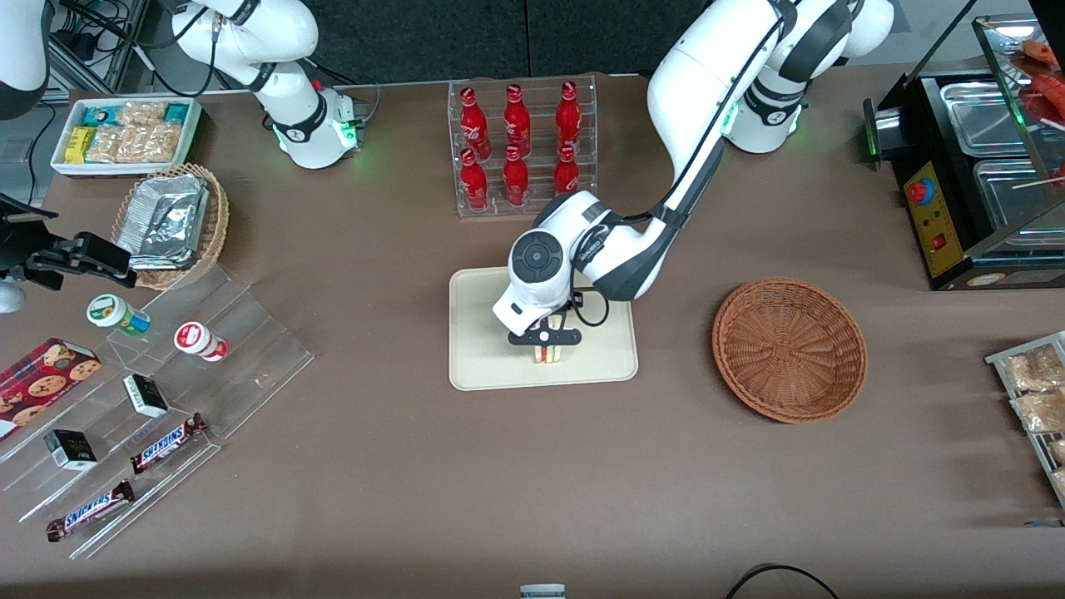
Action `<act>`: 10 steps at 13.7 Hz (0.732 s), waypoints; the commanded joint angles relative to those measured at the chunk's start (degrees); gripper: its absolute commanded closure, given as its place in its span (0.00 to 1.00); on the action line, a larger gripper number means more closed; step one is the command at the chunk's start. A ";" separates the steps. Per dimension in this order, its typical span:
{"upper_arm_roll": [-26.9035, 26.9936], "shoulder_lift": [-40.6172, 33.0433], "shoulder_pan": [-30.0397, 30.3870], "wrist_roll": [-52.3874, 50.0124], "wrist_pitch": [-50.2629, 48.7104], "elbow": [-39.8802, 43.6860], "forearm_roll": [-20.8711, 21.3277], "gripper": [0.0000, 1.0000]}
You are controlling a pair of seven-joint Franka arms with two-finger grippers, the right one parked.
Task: Place sandwich from basket to tray
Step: 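Lower the sandwich onto the tray and open the left gripper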
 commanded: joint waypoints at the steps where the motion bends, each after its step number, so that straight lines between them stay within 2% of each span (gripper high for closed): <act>1: 0.32 0.96 -0.69 -0.82 -0.62 1.87 -0.54 0.36; 2: 0.32 0.96 -0.69 -0.82 -0.62 1.87 -0.63 0.01; 10: 0.32 0.17 -0.34 0.06 -0.88 2.39 -0.55 0.00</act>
